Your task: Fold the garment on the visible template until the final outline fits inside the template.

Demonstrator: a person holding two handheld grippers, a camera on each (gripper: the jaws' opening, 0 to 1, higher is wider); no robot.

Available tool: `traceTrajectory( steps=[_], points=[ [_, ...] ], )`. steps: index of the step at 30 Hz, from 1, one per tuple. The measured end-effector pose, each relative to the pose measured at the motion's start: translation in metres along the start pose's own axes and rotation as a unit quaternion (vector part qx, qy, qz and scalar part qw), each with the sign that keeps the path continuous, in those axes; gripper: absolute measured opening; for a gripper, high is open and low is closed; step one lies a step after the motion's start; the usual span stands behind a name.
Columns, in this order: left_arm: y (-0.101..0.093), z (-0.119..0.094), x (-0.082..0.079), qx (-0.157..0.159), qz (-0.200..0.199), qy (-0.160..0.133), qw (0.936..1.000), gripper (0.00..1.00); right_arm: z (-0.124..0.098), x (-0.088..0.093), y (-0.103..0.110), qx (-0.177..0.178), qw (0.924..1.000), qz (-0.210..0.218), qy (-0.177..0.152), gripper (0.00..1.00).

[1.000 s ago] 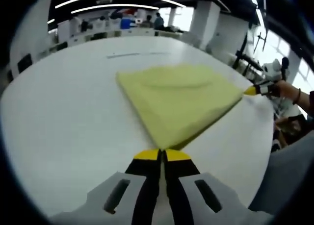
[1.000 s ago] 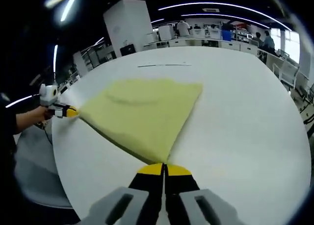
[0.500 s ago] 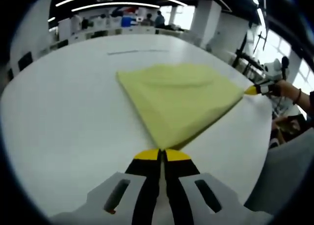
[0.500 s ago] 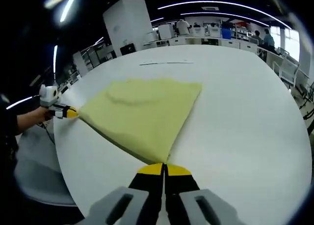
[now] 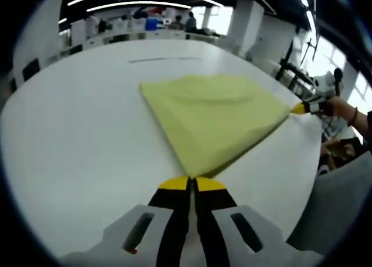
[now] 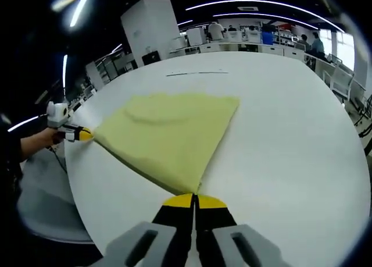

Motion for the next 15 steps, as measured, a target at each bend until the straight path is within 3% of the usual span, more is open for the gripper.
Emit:
traceTrajectory(
  steps=[3,8,15],
  points=[
    [0.0001,0.0007,-0.0008,-0.003,0.005,0.005,1.0000,0.00,0.0015,-0.0006,-0.0003,0.001,1.0000,0.001,0.002,0.00],
    [0.0010,0.0003,-0.0003,-0.005,-0.021,0.005,0.9998,0.00,0.0027,-0.0017,-0.0015,0.003,0.9999,0.011,0.004,0.00],
    [0.0002,-0.0009,-0.0011,-0.006,-0.037,-0.008,0.9993,0.02,0.0023,-0.0020,-0.0057,0.015,0.9998,0.013,0.005,0.00]
  ],
)
Point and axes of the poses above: the point that each gripper's makers call its tool centre point, and the gripper's own axes: z roughly forward along the fingers, y roughly to its left, x roughly out of its underside, the point moved 7 cm from there along -z, roughly backward along the fingers, and after that the axes turned 11 degrees about x, right-handed, at the moved point
